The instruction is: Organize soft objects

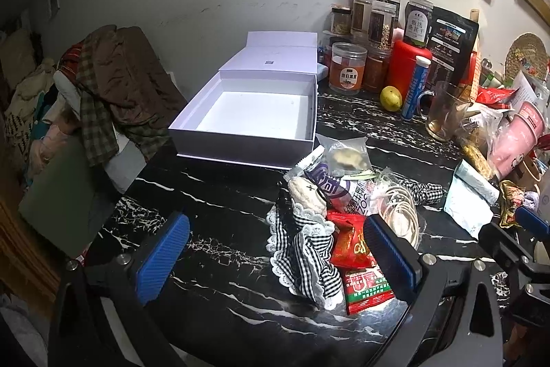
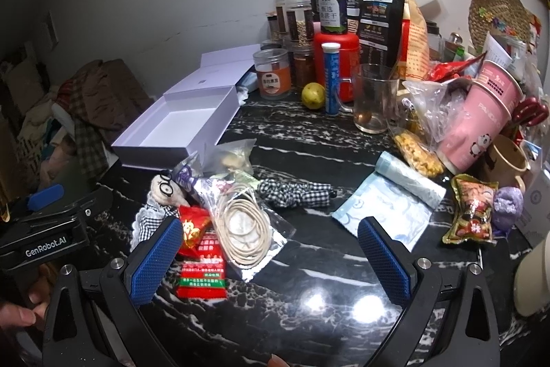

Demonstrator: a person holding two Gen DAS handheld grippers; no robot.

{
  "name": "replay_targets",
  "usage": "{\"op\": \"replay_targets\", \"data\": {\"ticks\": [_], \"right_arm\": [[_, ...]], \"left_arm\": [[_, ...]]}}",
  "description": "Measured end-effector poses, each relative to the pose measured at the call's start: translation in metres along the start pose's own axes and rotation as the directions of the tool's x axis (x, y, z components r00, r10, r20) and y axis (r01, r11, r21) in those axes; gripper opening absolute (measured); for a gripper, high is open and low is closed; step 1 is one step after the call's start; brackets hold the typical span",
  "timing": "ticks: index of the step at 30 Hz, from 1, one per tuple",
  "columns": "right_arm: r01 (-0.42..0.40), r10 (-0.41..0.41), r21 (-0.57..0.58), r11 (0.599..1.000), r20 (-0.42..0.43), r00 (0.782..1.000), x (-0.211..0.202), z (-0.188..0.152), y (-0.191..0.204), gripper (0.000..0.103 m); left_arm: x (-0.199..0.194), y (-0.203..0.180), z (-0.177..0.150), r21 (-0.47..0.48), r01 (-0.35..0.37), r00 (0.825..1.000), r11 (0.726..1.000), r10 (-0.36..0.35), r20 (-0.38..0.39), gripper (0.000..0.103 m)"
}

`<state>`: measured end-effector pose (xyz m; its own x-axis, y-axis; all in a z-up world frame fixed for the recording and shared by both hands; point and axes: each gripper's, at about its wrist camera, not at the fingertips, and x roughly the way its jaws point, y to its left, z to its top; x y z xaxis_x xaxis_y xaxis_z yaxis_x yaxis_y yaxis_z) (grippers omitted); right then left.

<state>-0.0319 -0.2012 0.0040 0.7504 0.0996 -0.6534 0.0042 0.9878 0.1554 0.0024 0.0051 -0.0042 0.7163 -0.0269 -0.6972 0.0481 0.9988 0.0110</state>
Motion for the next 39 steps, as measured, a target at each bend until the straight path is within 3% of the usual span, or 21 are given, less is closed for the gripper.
{"op": "replay_targets", "data": {"ticks": [39], "right_arm": [[0.003, -0.003, -0.011, 1.0, -0.031, 1.0, 0.0073, -0.004, 0.0016, 0.103]], "left_arm": [[0.0053, 0.0031, -0.0035, -0.005, 0.0, 1.0, 1.0, 0.0, -0.028, 0.103]]}}
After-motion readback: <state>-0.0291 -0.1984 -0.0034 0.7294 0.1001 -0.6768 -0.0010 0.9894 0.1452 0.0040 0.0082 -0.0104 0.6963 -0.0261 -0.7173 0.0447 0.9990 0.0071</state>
